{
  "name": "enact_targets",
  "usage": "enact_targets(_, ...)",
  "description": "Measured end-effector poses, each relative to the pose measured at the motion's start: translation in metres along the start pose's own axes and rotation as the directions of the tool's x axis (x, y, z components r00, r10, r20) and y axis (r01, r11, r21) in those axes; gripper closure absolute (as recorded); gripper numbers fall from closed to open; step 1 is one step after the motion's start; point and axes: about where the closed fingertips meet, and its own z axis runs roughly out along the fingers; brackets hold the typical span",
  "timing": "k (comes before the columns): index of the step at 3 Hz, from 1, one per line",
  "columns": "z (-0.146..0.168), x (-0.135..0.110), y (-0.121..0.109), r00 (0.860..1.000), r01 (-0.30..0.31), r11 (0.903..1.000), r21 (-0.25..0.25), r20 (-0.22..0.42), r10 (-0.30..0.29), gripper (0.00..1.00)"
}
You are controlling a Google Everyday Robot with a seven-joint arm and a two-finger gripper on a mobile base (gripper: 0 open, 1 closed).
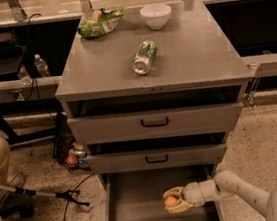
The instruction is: Pick orange from bottom drawer and place on counter
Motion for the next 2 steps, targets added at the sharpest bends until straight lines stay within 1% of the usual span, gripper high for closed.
enact_targets(1,0.000,0.000,0.000,1.000,0.000,1.0000,0.000,0.000,0.000,1.00)
enact_targets(2,0.001,-0.029,0.014,0.999,0.052,0.9984,-0.022,0.013,-0.052,1.00)
